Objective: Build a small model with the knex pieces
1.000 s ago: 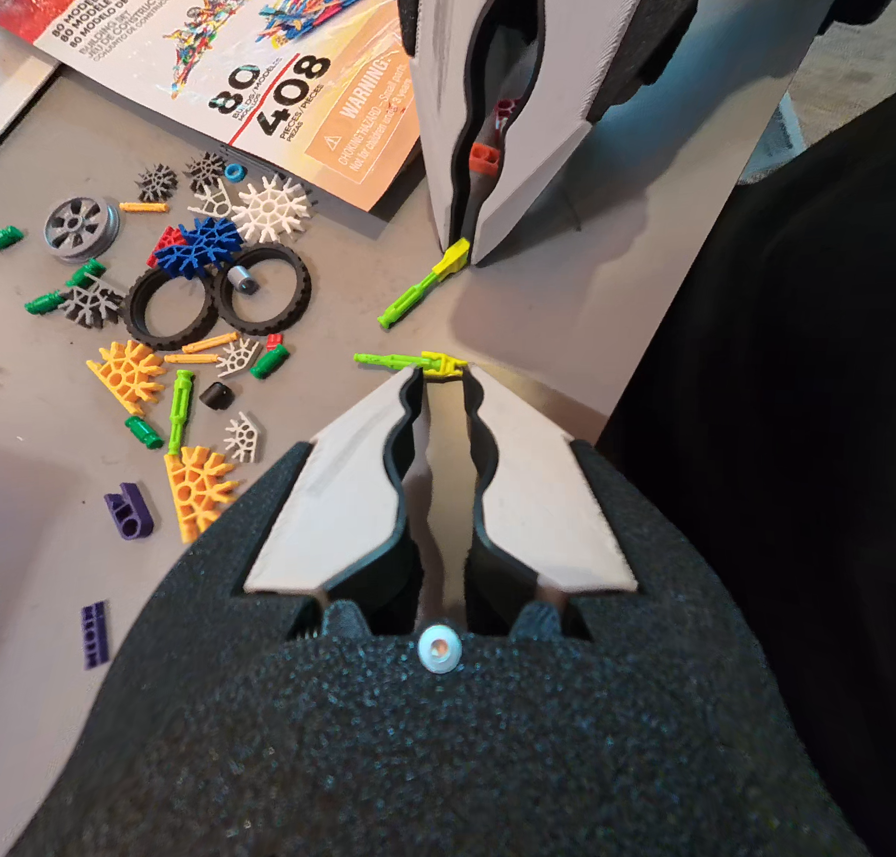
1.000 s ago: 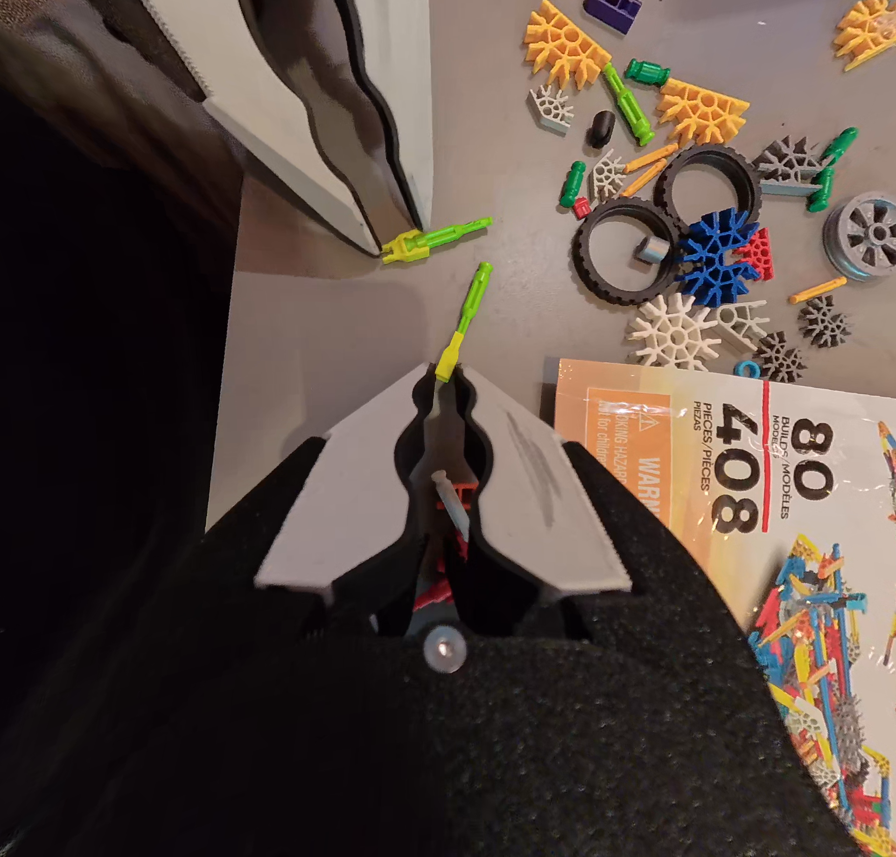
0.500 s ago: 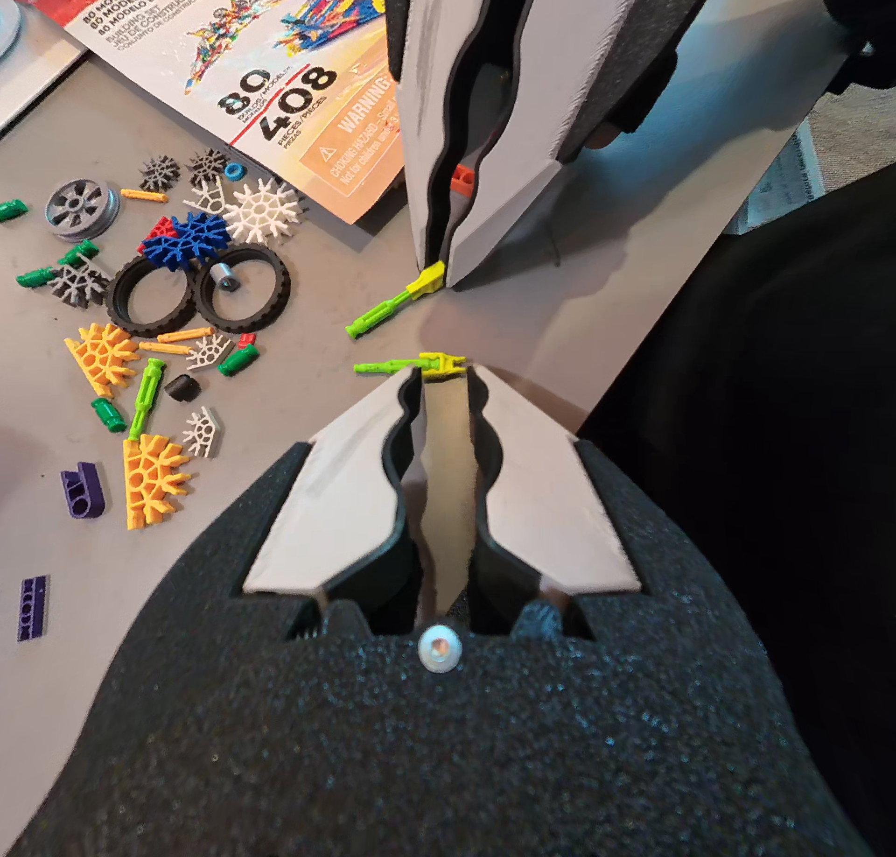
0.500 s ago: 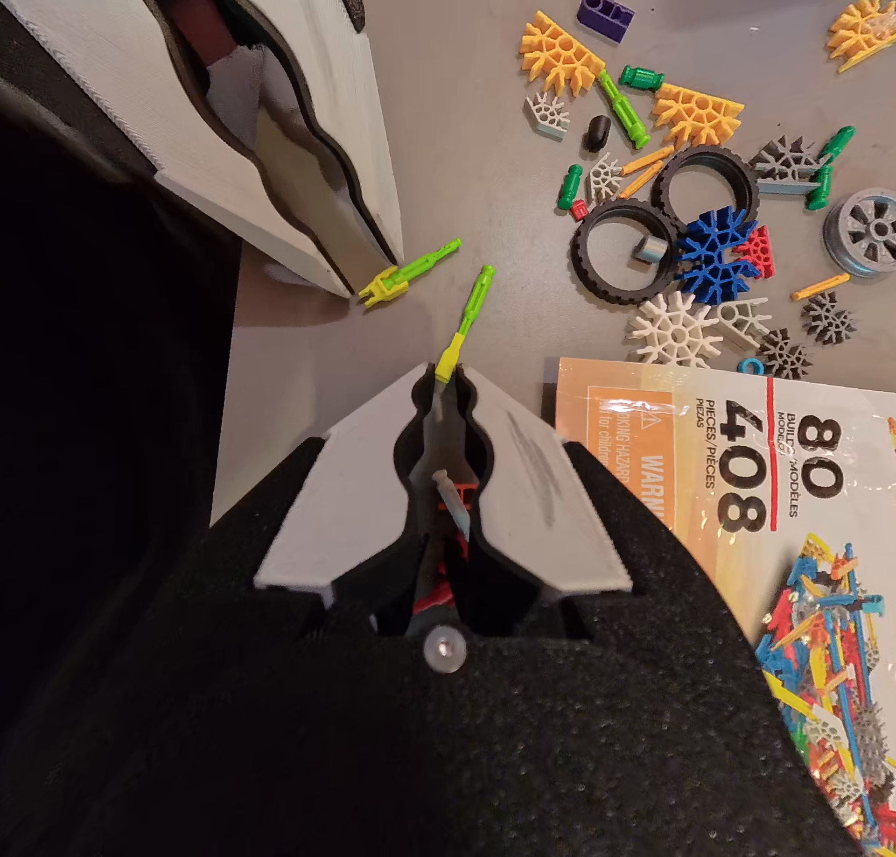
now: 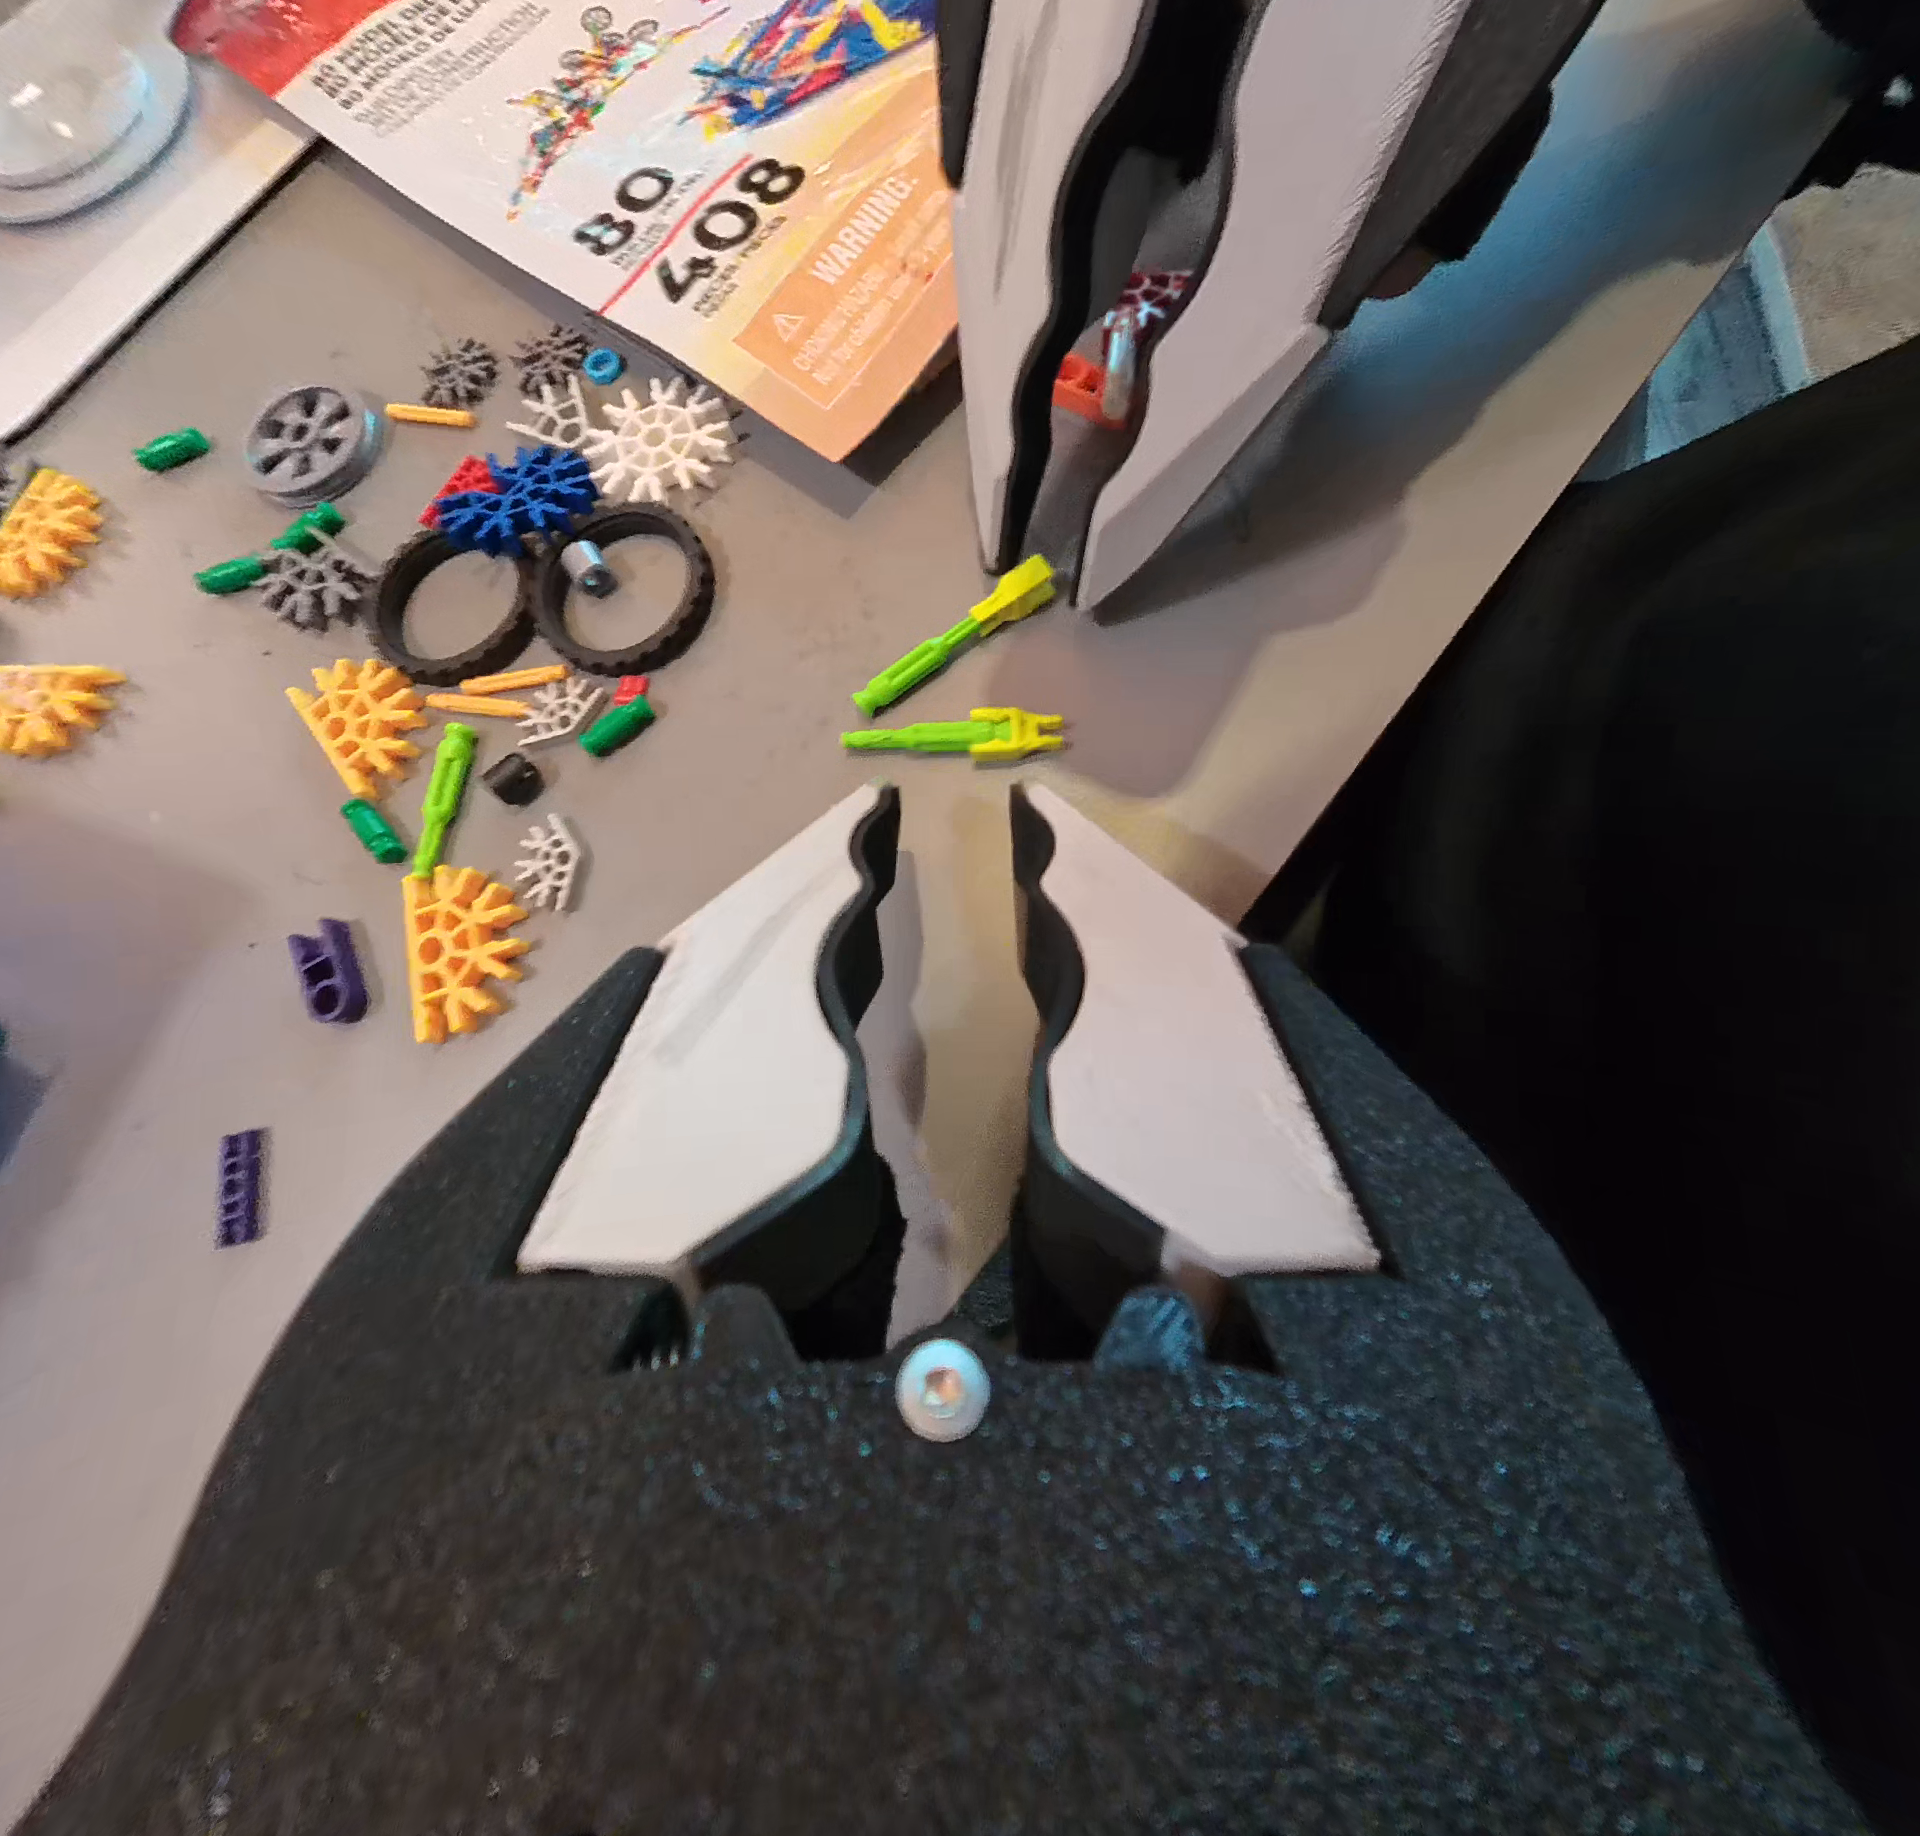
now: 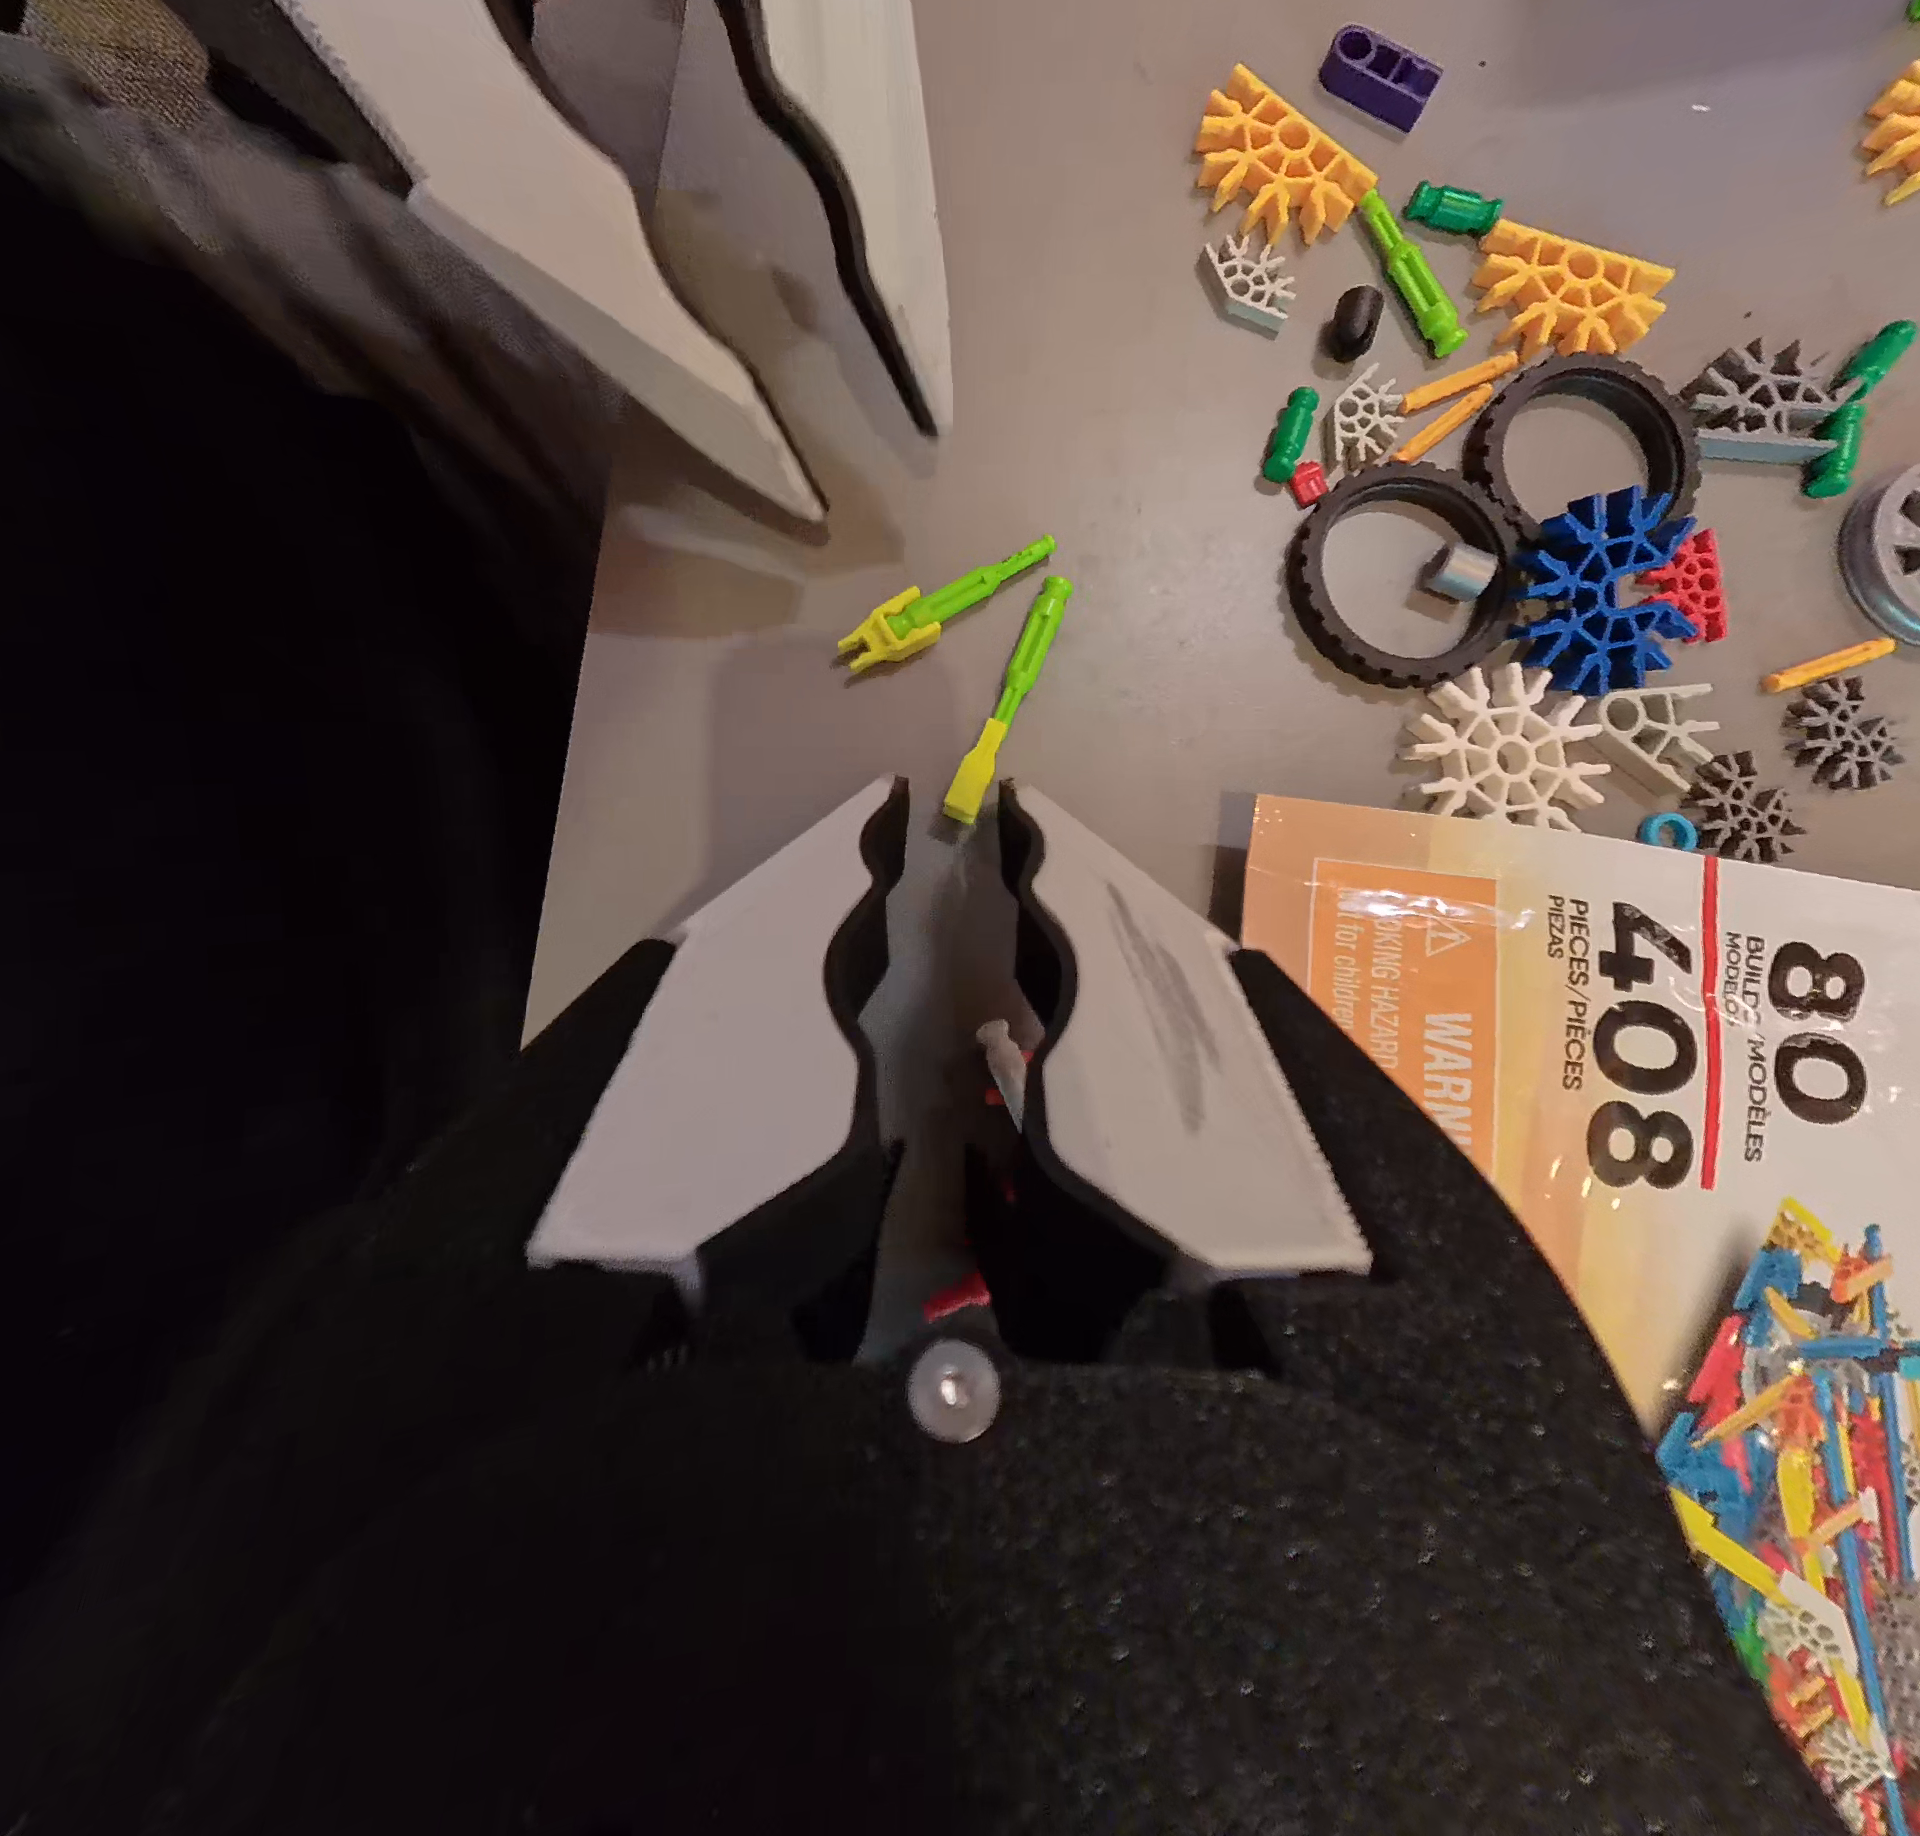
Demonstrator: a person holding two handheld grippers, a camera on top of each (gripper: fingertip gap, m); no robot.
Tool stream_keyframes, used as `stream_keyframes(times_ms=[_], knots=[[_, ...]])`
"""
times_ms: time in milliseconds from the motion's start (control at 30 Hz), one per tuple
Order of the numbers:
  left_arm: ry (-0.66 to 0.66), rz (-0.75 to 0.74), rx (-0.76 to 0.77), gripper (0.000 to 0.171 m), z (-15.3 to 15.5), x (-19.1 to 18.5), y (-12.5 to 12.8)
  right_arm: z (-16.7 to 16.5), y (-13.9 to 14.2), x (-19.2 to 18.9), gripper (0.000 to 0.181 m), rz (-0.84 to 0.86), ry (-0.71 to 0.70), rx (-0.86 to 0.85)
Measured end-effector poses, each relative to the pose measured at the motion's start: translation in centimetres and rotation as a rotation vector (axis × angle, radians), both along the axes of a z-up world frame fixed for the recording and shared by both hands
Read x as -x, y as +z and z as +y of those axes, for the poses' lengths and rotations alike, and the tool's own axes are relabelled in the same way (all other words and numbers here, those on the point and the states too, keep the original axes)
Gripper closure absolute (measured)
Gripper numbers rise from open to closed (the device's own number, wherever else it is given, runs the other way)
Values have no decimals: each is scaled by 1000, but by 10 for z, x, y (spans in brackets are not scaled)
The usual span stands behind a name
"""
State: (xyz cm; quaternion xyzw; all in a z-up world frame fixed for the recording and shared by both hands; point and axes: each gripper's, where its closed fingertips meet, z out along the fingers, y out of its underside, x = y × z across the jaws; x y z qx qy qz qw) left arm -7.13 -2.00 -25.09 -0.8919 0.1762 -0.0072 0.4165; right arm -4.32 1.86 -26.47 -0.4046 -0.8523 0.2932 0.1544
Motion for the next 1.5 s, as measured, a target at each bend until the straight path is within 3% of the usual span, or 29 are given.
stream_keyframes(times_ms=[167,400,500,700,800,1000,1200,1500], knots=[[79,109,-38,152,-9,53,30,1,9,0,150,19,11,42],[222,351,-27,153,-15,196,97,13,30,11,145,116,-4,144],[200,398,40,154,-11,237,107,13,37,15,145,152,-4,177],[98,407,255,155,-4,289,79,23,43,30,144,163,-37,217],[16,397,342,155,-3,301,65,23,51,39,145,186,-45,267],[-124,434,589,155,-17,328,27,21,43,43,145,172,-25,278],[-225,428,659,155,-13,330,2,21,45,43,145,184,-23,310],[-279,421,762,152,-7,335,-11,20,45,43,145,190,-15,311]])
